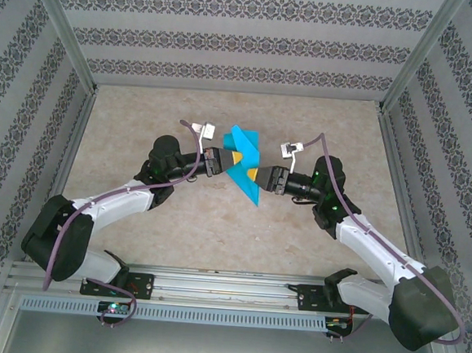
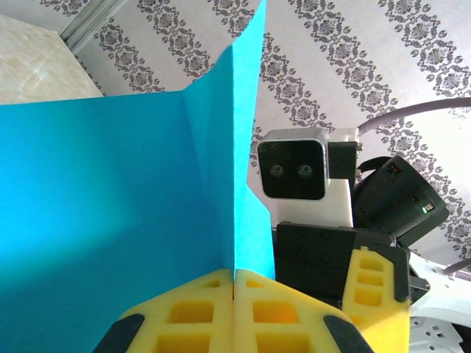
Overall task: Fold a paper plane with a square sheet of paper (fold left side to right side)
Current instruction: Turn over the paper at the center of the table.
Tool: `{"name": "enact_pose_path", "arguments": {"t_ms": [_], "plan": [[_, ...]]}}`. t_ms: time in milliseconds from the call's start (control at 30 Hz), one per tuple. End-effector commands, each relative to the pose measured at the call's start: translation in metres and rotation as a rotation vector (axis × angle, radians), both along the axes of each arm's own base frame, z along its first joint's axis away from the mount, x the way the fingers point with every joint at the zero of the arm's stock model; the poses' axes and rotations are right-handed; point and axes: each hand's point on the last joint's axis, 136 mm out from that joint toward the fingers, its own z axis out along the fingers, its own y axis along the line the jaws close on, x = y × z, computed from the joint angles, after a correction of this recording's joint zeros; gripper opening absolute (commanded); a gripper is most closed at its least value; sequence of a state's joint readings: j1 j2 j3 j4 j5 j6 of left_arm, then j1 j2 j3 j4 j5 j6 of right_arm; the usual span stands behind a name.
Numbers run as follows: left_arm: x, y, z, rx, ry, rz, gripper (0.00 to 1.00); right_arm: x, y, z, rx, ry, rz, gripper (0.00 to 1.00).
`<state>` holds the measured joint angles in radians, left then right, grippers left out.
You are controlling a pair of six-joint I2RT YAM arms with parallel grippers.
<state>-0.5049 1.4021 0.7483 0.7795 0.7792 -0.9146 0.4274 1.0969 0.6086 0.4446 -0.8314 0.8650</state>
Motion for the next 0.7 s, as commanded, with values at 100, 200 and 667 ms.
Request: {"name": "enact_pose_path", "arguments": {"t_ms": [100, 200, 667], "plan": [[-0.007, -0.008, 0.018, -0.044, -0.057, -0.044, 0.00, 0.007, -0.005, 0.025, 0.005, -0.108, -0.049, 0.41], [-0.006, -0.007, 0.013, -0.029, -0.052, -0.042, 0.01, 0.007, -0.007, 0.025, -0.003, -0.113, -0.062, 0.31], [-0.002, 0.043, -0.005, 0.236, -0.110, 0.241, 0.47, 0.007, -0.011, 0.007, -0.231, -0.154, -0.151, 0.00]]}}
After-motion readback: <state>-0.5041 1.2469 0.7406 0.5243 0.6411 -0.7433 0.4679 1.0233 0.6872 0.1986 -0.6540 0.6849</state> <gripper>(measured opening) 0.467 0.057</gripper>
